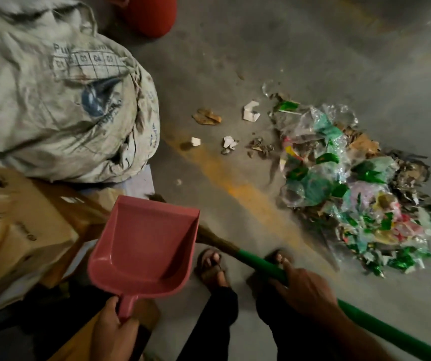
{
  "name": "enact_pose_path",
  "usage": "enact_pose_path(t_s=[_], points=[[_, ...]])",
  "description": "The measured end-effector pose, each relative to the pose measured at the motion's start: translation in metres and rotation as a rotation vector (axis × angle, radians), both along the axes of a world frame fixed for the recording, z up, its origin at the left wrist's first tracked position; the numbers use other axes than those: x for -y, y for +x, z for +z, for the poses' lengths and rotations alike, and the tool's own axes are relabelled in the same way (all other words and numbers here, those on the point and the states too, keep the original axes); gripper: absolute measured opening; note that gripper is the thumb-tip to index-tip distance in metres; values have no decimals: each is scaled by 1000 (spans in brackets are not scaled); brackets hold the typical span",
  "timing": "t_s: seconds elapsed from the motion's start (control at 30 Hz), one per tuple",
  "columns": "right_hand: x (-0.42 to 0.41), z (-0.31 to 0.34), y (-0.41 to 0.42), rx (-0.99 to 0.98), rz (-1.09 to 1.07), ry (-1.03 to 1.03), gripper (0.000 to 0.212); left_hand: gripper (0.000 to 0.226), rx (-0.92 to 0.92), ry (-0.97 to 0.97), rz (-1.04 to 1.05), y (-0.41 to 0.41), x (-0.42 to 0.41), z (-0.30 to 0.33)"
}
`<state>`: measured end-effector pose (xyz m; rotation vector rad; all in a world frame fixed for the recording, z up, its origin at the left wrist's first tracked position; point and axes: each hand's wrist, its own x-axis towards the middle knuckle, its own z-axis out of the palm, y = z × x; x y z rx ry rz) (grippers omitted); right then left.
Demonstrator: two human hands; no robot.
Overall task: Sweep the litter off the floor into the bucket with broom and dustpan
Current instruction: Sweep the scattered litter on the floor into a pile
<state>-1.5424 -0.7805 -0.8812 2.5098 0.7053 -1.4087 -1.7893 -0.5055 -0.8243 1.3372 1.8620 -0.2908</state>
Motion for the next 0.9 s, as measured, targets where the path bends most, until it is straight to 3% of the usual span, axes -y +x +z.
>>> enact_pose_path(t_s=[0.1, 0.23, 0.33, 0.4, 0.53, 0.7, 0.9], points=[[-37, -39, -3, 59, -88, -45, 63, 77, 34, -11, 41, 2, -4, -7], [-50, -66, 0, -1, -444, -115, 52, 66, -3, -45, 22, 2, -5, -32], [-37, -79, 7, 15, -660, -92, 52, 80, 22, -103, 69, 13, -10, -52], [-23, -86, 17, 26, -823, -105, 54, 75, -6, -126, 71, 35, -7, -48], [12, -87, 47, 67, -1100, -122, 54, 63, -47, -70, -158, 74, -8, -41], [71, -63, 80, 227, -1096, -165, 56, 57, 67, -81, -339, 133, -8, -41], [98, 1, 80, 305, -1046, -20, 41, 34, 94, -23, -573, 213, -9, -21]])
